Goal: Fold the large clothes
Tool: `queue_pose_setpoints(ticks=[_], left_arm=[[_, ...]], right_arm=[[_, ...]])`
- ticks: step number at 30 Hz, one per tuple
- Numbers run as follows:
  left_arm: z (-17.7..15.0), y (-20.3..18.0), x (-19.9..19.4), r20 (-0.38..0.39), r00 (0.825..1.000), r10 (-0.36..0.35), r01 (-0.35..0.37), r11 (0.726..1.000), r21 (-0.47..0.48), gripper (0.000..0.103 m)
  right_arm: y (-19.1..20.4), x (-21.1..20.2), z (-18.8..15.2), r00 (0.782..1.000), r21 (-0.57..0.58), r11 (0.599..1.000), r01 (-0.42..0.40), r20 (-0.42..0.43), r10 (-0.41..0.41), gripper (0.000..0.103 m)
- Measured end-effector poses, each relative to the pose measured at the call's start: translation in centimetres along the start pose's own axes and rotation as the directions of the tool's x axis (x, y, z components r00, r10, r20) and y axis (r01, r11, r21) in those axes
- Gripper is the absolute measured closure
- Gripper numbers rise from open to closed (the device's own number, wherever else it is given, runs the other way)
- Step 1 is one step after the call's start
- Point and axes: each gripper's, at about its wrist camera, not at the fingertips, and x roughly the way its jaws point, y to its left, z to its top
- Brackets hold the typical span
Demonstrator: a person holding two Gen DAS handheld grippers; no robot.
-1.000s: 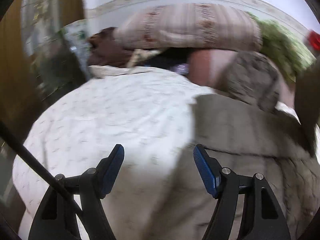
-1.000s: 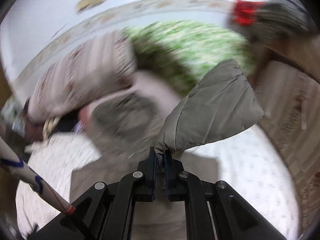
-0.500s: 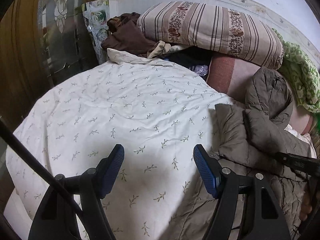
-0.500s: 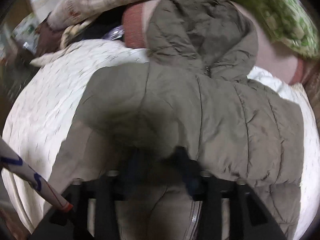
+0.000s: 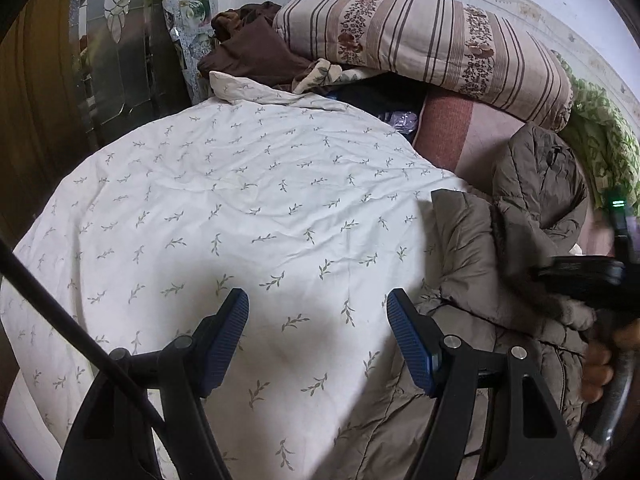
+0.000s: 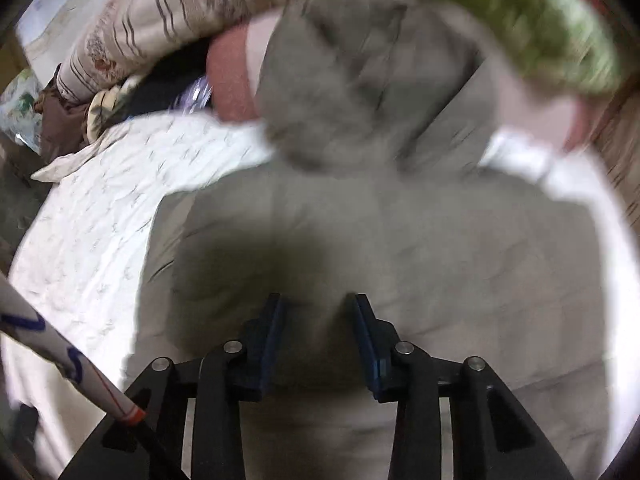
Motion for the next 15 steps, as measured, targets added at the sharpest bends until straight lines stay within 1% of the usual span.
queue_pose_setpoints(ticks=[1, 3, 4, 5, 7, 10, 12, 15], left_arm=[[0.0, -0.2, 0.0, 0.001, 1.000, -0.002, 0.002, 1.000, 0.005, 0.032], [0.0, -0.8, 0.1, 0.006, 1.000, 0.004, -0.004, 1.000, 0.030, 0.032], [-0.1, -1.0, 0.2, 0.005, 1.000, 0.005, -0.005, 0.999, 0.039, 0.032], [-0.1, -1.4, 0.3, 0.001, 1.000, 0.003, -0.003, 0.999, 0.053, 0.032], [-0.4, -1.9, 0.4, -0.008, 1.000, -0.002, 0.003, 0.997, 0.073, 0.032], [-0.8, -2.5, 0.1, -0.007, 1.000, 0.001, -0.001, 0.995, 0.101, 0.032], [-1.1, -2.7, -0.1, -0.009, 1.000, -0.004, 0.005, 0.994, 0.111, 0.032], [-1.8, -3.2, -0.2, -0.034, 0.999, -0.034, 0.038, 0.991, 0.126, 0.032]], right_arm=[[0.8, 0.7, -0.4, 1.000, -0.025, 1.000, -0.002, -0.012, 0.002, 0.064], [2.5, 0.9, -1.0, 0.999, -0.103, 0.994, 0.040, 0.011, -0.039, 0.064], [3.0, 0.5, -1.2, 0.998, -0.123, 0.991, 0.054, 0.026, -0.051, 0.065], [3.1, -0.2, -1.5, 0.998, -0.126, 0.990, 0.055, 0.048, -0.049, 0.065], [2.3, -2.3, -2.3, 0.997, -0.105, 0.994, 0.013, 0.078, -0.005, 0.065], [0.0, -4.9, -4.3, 0.995, -0.088, 0.996, -0.030, 0.096, 0.038, 0.061], [-2.8, -6.6, -6.5, 0.995, -0.072, 0.997, -0.016, 0.095, 0.022, 0.059], [-8.2, -8.8, -10.1, 0.997, -0.017, 1.000, 0.019, 0.072, -0.018, 0.058]])
